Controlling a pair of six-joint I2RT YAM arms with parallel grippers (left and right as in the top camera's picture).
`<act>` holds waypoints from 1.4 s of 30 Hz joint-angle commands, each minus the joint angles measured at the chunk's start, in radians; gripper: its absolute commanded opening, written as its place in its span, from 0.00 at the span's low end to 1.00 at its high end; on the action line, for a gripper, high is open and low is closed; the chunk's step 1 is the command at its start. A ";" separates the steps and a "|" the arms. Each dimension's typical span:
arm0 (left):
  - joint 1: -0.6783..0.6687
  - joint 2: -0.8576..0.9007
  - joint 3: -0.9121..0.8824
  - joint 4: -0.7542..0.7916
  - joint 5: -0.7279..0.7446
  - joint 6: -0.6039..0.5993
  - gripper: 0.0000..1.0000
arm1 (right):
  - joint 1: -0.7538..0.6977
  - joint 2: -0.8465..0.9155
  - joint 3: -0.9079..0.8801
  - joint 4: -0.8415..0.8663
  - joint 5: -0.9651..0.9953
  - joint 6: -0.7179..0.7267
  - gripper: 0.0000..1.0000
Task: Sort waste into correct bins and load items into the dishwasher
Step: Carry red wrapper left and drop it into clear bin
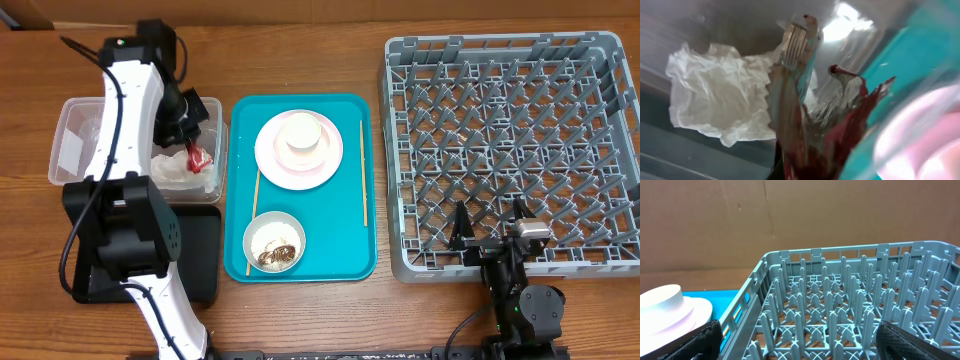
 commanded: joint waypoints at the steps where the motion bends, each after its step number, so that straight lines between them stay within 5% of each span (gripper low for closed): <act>1: 0.001 -0.017 -0.040 0.012 -0.034 -0.013 0.04 | -0.002 -0.011 -0.011 0.003 -0.001 -0.002 1.00; 16: 0.011 -0.018 0.039 -0.060 -0.029 -0.009 0.22 | -0.002 -0.011 -0.011 0.004 -0.001 -0.002 1.00; 18: 0.013 -0.018 0.069 -0.088 -0.029 -0.006 0.47 | -0.002 -0.011 -0.011 0.003 -0.001 -0.002 1.00; 19: 0.013 -0.018 0.087 -0.103 -0.029 0.002 0.50 | -0.002 -0.011 -0.011 0.003 -0.001 -0.002 1.00; 20: 0.013 -0.018 0.099 -0.113 -0.026 0.015 0.40 | -0.002 -0.011 -0.011 0.003 -0.001 -0.002 1.00; 22: 0.013 -0.018 0.119 -0.128 -0.021 0.032 0.06 | -0.002 -0.011 -0.011 0.003 -0.001 -0.002 1.00; 33: -0.008 -0.018 0.129 -0.236 0.100 0.077 0.04 | -0.002 -0.011 -0.011 0.003 -0.001 -0.002 1.00; 42: -0.182 -0.018 0.122 -0.284 0.143 0.111 0.04 | -0.002 -0.011 -0.011 0.003 -0.001 -0.002 1.00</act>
